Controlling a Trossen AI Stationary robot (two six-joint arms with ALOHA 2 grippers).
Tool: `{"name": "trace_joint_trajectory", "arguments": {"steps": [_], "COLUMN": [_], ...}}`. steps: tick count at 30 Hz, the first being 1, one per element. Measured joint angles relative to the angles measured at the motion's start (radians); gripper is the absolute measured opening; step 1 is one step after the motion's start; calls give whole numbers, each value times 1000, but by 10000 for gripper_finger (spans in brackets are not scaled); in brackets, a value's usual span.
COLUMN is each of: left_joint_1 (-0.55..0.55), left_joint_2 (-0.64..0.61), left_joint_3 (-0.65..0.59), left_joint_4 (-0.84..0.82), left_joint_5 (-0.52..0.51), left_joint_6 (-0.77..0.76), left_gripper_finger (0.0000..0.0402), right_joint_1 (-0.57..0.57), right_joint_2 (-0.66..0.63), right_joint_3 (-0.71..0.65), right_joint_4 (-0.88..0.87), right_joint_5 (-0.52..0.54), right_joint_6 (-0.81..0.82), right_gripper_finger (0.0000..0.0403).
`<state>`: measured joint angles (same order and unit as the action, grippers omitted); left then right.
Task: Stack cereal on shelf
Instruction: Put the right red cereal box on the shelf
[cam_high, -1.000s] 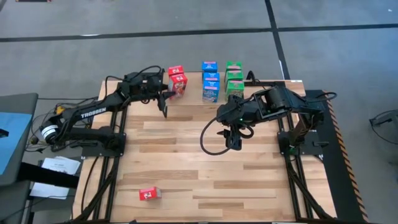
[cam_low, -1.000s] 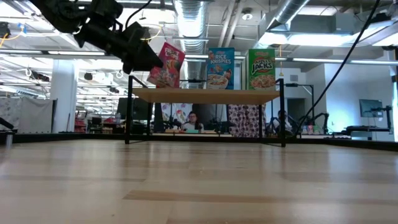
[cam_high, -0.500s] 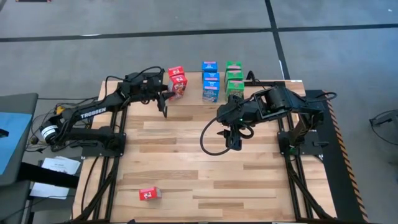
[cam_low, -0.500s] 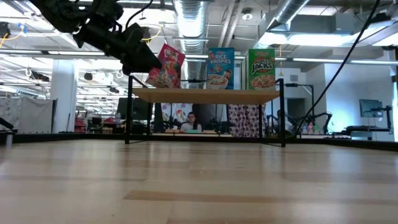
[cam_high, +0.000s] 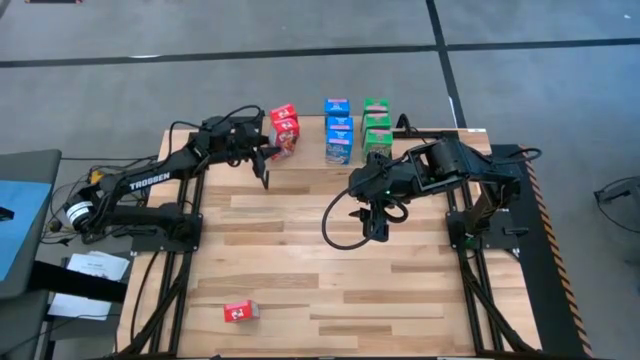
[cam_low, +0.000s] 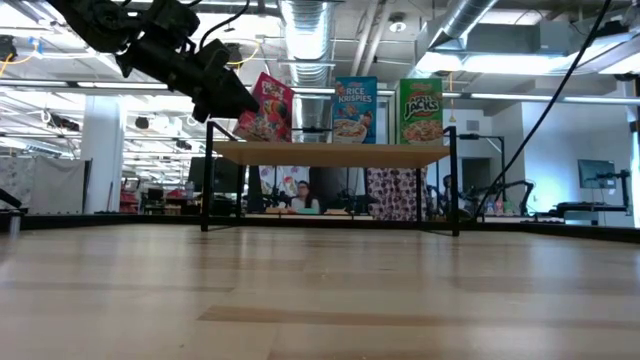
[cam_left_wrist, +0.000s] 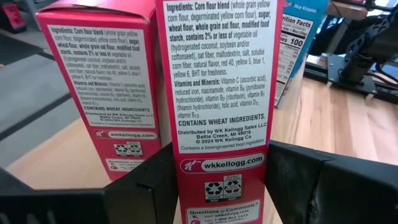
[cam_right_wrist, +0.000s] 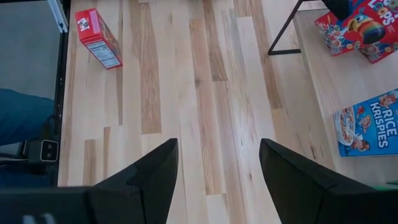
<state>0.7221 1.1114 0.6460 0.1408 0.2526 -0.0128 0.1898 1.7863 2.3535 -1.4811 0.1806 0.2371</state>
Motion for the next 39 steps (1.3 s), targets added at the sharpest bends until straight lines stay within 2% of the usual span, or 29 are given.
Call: {"name": "trace_joint_trajectory", "arguments": {"steps": [18,27,39], "left_joint_1": [-10,-12,-11], "left_joint_2": [1,3,2], "left_joint_3": [0,-5,-3], "left_joint_4": [-1,-11,-4], "left_joint_5": [40,57,54], "left_joint_6": [-17,-75,-104], "left_gripper_finger": [181,209,208], "right_joint_1": [0,0,0], "right_joint_2": [0,0,0], "right_joint_3": [0,0,0], "right_joint_4": [0,0,0], "right_joint_5": [0,0,0], "right_joint_6": [0,0,15], "right_gripper_finger": [250,250,250]}}
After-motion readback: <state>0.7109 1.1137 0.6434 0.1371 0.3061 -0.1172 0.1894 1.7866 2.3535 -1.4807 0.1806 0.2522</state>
